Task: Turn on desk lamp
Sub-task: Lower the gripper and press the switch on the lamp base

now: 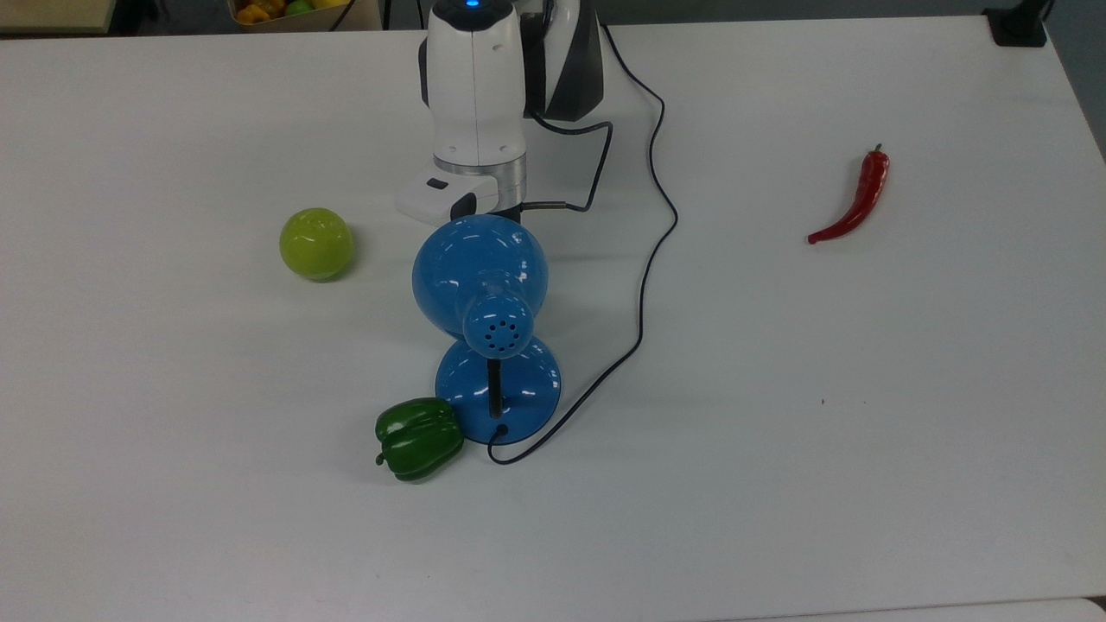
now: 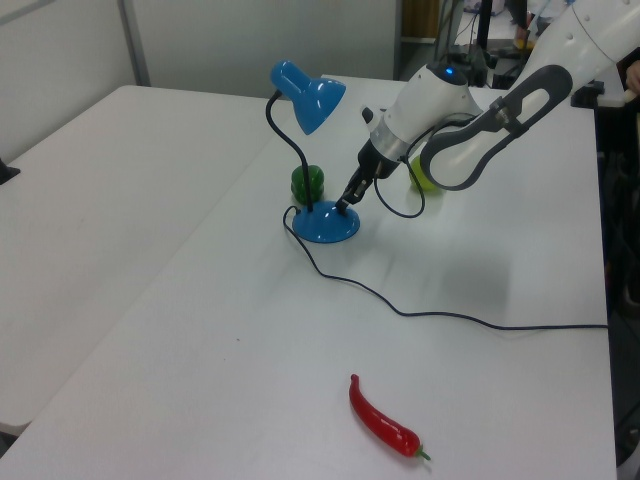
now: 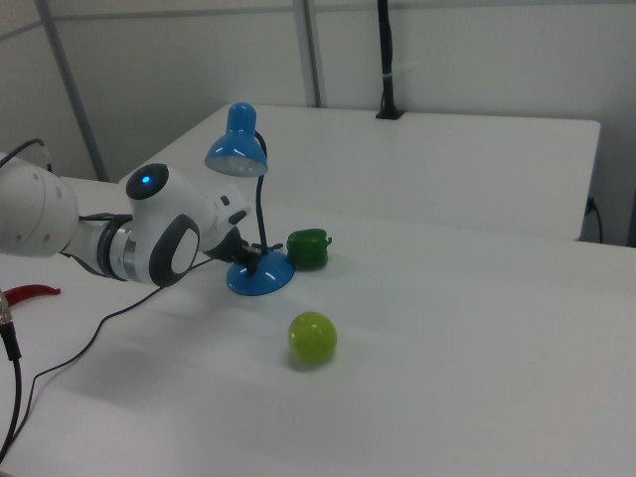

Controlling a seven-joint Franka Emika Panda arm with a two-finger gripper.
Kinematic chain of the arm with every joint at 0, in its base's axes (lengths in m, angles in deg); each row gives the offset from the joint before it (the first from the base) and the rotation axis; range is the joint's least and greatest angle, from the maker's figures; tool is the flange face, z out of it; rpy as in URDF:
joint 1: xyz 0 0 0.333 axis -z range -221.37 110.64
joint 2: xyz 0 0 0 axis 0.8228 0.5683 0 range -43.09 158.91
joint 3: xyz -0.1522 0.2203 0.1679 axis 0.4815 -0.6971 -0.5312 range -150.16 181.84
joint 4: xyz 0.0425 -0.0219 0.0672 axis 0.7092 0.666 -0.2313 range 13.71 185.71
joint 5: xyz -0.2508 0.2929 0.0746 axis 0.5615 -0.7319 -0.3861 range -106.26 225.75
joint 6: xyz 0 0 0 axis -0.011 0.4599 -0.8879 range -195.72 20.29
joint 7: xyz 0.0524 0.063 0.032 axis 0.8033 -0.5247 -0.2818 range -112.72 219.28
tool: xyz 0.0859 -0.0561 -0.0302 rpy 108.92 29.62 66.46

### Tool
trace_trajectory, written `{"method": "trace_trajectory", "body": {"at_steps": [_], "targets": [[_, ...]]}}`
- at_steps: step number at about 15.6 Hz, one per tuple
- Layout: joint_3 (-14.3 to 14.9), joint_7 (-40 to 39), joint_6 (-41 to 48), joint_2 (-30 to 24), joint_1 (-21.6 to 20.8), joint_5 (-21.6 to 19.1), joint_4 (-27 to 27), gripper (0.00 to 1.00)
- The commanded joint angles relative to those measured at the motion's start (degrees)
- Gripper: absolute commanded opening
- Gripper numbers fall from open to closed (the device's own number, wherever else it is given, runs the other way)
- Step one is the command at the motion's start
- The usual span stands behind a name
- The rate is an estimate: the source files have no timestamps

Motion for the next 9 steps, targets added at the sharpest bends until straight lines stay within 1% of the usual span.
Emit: {"method": "trace_trajectory", "body": {"at_steps": [1, 6, 9], "targets": [[0.38, 1.38, -1.75, 2.11, -0.20, 1.65, -1.57, 0.00], [0.38, 1.30, -1.57, 1.94, -0.11, 1.92, -1.39, 0.00], [0.38, 1.21, -1.05, 0.36, -0.02, 1.83, -0.60, 0.00]]}}
